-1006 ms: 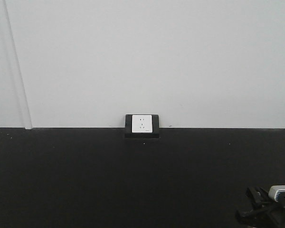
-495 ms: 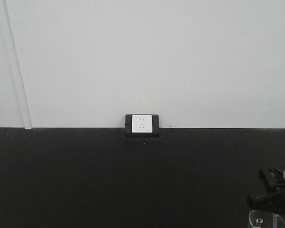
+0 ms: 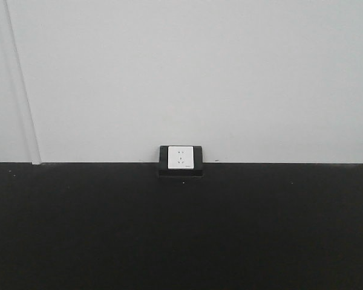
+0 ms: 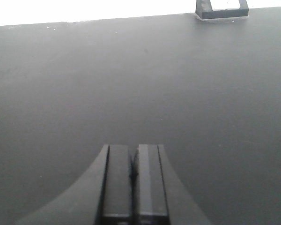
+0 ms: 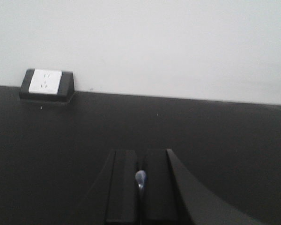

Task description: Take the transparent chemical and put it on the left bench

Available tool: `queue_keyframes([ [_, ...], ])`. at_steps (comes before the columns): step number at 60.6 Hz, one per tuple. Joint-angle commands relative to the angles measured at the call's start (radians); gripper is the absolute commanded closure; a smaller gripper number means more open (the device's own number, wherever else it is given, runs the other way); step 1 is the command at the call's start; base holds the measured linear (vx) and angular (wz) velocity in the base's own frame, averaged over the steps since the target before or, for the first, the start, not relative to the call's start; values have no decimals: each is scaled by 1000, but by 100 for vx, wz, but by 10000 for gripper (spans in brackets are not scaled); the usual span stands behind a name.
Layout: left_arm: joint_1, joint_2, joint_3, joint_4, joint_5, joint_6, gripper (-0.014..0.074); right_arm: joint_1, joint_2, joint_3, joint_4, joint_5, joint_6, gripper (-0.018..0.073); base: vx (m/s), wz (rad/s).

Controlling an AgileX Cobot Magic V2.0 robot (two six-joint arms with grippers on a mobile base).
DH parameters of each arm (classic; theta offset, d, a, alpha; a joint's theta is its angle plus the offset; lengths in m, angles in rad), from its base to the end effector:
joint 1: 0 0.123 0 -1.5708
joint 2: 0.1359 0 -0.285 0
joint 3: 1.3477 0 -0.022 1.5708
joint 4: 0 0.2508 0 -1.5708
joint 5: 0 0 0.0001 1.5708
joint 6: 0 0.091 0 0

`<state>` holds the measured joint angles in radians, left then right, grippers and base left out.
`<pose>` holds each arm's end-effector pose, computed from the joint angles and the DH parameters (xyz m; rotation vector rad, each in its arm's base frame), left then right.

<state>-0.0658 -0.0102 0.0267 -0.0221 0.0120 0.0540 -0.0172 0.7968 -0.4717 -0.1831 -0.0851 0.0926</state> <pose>0.0566 -0.0038 0.2036 0.0741 1.5103 -0.0274 0.1690 -0.0015 0.3001 -0.0741 1.7238 -0.0657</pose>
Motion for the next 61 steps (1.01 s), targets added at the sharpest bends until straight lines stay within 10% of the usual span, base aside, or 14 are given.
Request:
queue_keyframes([
  [1, -2, -19, 16, -1, -78, -8, 600, -3, -12, -29, 5, -45, 0, 564, 0, 0],
  [34, -2, -19, 16, -1, -78, -8, 600, -3, -206, -29, 8, 299, 25, 564, 0, 0],
  [61, -2, -19, 16, -1, -78, -8, 600, -3, -250, -29, 2, 327, 25, 564, 0, 0],
])
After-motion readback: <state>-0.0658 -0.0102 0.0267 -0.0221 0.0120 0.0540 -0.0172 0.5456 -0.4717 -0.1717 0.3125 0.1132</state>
